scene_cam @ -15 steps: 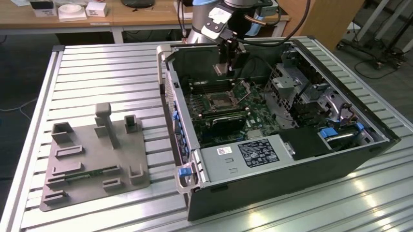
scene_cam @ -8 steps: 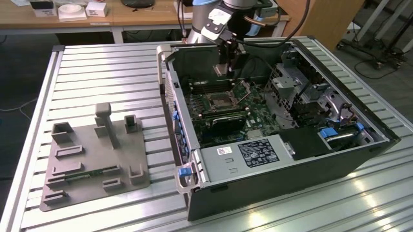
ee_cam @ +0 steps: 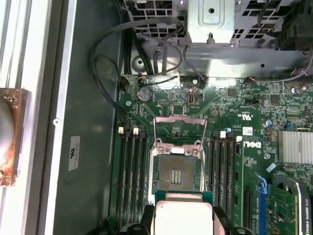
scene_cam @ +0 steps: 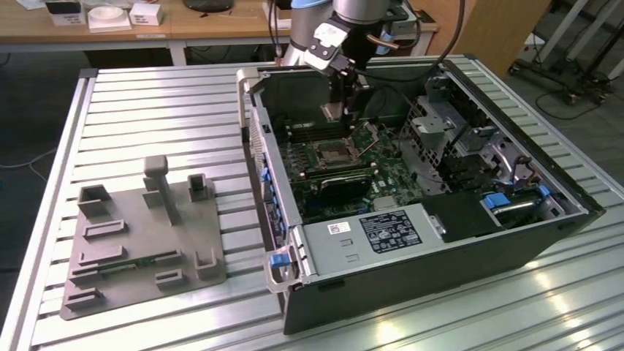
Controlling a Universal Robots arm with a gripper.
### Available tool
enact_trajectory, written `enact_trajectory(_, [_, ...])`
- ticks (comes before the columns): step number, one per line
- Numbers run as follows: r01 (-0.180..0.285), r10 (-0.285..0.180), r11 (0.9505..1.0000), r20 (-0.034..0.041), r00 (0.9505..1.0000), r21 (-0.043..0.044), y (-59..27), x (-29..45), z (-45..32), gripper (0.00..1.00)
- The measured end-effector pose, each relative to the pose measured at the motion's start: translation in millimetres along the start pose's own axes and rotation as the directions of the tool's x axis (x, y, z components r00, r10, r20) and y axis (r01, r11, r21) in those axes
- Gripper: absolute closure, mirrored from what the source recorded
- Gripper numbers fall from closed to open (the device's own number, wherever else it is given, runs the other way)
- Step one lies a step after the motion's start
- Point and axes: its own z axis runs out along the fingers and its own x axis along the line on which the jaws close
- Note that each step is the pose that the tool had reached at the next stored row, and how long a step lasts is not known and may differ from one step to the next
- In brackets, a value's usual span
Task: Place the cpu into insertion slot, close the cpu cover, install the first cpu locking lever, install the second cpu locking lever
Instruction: 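Place the cpu into insertion slot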
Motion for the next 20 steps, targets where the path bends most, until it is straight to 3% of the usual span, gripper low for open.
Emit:
enact_trajectory(5, [0.000,0.000,1.0000,0.0001,1.0000,0.0001,-0.3,0.0,5.1,0.45])
enact_trajectory(20, [0.000,0.000,1.0000,0.0000,1.0000,0.0000,-0.3,-0.1,6.0,0.45])
